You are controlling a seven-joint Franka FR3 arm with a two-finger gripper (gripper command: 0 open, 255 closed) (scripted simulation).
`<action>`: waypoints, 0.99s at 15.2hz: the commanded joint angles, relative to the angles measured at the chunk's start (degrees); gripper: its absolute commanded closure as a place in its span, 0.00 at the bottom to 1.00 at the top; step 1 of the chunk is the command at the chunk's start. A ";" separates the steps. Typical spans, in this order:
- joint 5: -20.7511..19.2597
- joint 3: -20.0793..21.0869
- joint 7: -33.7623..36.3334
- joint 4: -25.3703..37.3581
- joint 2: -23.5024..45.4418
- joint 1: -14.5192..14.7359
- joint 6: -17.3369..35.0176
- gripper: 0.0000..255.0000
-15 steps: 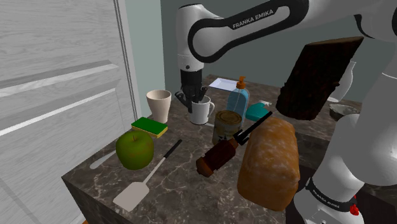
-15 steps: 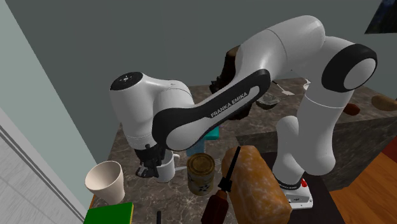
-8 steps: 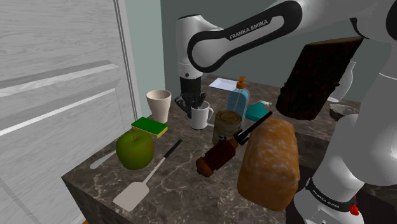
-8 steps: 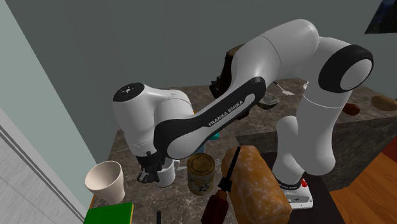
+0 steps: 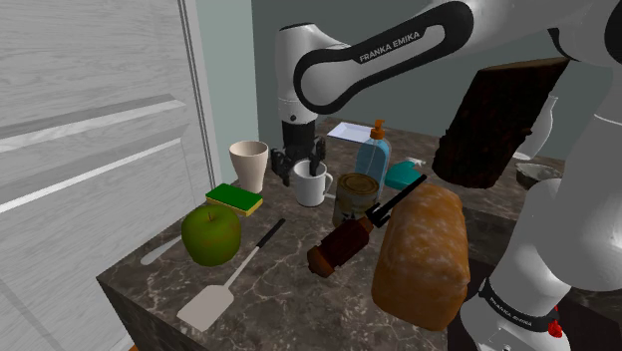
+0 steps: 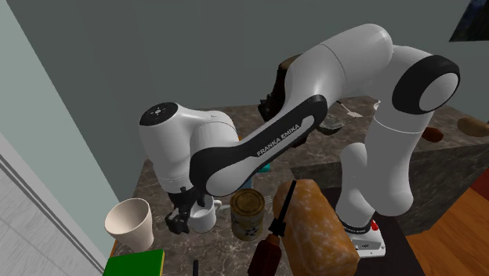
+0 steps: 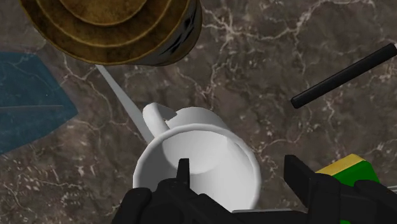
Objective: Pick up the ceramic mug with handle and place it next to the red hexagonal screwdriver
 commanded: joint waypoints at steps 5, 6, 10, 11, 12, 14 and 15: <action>0.24 0.07 -0.16 2.88 -0.89 0.07 -3.75 0.00; 0.33 0.10 -0.22 4.44 -1.21 0.10 -5.64 0.00; 0.39 0.13 -0.26 5.73 -1.42 0.13 -7.13 0.00; 0.39 0.13 -0.26 5.73 -1.42 0.13 -7.13 0.00; 0.39 0.13 -0.26 5.73 -1.42 0.13 -7.13 0.00; 0.39 0.13 -0.26 5.73 -1.42 0.13 -7.13 0.00; 0.39 0.13 -0.26 5.72 -1.42 0.13 -7.12 0.00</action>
